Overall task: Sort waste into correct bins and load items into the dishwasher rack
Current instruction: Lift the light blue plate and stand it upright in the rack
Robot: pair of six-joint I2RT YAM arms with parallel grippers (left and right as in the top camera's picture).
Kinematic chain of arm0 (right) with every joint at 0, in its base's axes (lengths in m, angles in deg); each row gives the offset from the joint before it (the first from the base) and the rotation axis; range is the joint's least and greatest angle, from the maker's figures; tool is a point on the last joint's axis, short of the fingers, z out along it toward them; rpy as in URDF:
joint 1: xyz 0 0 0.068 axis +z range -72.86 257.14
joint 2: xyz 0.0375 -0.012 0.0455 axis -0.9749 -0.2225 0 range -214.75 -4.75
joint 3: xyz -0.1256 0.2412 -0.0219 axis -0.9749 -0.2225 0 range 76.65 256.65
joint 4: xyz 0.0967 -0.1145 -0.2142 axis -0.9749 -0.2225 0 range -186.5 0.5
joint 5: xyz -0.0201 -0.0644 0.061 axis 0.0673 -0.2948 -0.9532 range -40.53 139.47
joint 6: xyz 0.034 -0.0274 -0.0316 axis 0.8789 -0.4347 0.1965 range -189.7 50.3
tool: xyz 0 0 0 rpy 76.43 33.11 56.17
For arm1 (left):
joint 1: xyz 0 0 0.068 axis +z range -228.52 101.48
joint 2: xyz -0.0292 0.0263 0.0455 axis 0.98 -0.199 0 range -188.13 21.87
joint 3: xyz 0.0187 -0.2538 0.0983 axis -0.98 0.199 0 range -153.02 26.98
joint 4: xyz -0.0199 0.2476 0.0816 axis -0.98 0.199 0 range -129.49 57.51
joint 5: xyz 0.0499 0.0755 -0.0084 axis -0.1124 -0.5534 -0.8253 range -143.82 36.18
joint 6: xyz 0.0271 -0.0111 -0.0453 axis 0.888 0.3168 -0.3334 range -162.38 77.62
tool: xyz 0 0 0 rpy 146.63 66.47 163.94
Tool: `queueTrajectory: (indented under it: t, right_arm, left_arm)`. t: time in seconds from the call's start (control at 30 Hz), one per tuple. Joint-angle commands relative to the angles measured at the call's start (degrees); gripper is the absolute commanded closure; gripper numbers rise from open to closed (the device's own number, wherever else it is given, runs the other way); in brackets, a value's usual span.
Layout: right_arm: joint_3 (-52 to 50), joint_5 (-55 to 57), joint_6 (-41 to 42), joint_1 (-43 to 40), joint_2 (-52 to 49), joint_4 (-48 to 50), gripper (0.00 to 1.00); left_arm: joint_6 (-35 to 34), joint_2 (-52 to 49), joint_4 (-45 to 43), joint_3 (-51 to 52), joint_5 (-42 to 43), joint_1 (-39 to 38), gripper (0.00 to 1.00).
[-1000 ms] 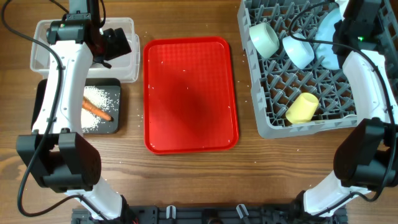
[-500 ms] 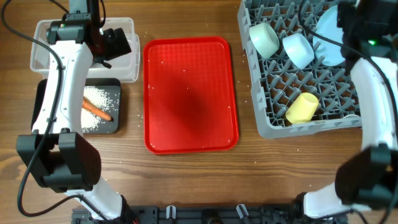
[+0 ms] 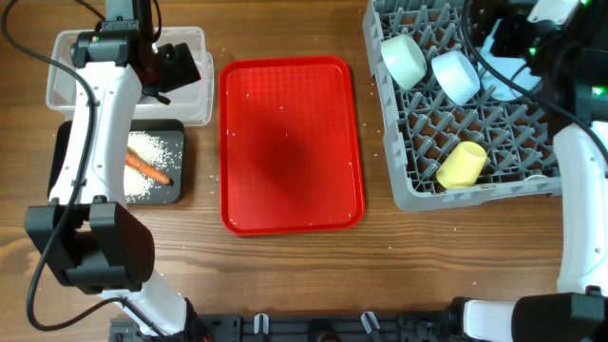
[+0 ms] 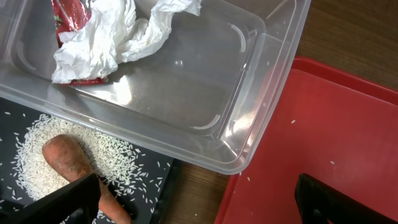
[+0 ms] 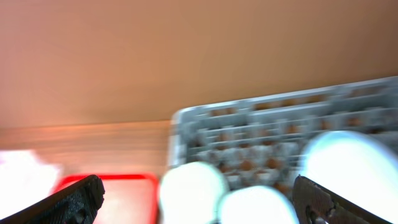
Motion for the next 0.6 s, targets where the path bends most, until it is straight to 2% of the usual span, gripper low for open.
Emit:
queueTrajectory:
  t: [0.0, 0.2, 0.43, 0.57]
  right_arm:
    - [0.0, -4.2, 3.8, 6.2, 1.5, -2.7, 0.0]
    - [0.0, 10.3, 1.9, 16.4, 1.5, -11.3, 0.0]
    - [0.0, 10.6, 2.0, 24.1, 1.5, -18.1, 0.0]
    - [-0.2, 5.1, 2.1, 25.5, 1.5, -19.1, 0.0]
  left_arm:
    - [-0.5, 0.9, -0.1, -1.0, -0.8, 0.1, 0.0]
    - [-0.5, 0.9, -0.1, -1.0, -0.8, 0.1, 0.0]
    - [-0.5, 0.9, -0.1, -1.0, -0.8, 0.1, 0.0]
    - [-0.5, 0.9, -0.1, -1.0, -0.8, 0.1, 0.0]
